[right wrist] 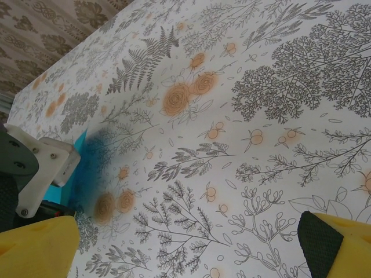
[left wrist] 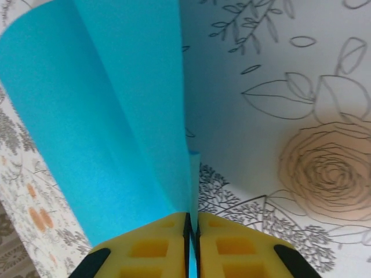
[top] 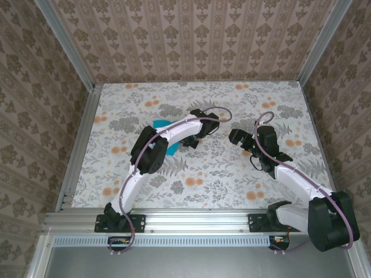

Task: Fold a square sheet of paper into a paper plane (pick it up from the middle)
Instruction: Turn over the paper at the center of the table.

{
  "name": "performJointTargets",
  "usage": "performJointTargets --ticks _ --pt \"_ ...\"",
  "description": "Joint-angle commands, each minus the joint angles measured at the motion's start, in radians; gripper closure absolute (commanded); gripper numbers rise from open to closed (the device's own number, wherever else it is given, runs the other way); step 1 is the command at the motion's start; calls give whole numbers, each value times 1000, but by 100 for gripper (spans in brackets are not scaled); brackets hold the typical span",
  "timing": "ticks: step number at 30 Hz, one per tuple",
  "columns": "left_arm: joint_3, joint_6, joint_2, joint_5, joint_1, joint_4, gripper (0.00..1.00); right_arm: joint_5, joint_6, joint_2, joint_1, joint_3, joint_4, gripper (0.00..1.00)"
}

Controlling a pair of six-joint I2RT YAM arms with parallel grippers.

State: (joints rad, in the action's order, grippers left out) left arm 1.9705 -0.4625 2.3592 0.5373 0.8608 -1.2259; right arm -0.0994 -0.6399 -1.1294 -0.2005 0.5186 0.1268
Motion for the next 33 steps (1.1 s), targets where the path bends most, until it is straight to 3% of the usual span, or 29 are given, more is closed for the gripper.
performJointTargets --ticks 1,12,22,27,33 --pt "-2 10 11 -44 2 7 82 40 -22 17 12 -18 -15 0" --pt "-16 6 -5 -112 3 34 73 49 -32 25 21 -26 -16 0" --pt "-55 22 -262 -380 -3 176 55 19 -35 -7 23 -16 -8 0" --pt "-218 -28 -406 -517 -90 328 42 -29 -35 -43 23 7 -11 0" --pt "-464 -103 -526 -711 -243 542 43 -81 -35 -96 23 24 13 0"
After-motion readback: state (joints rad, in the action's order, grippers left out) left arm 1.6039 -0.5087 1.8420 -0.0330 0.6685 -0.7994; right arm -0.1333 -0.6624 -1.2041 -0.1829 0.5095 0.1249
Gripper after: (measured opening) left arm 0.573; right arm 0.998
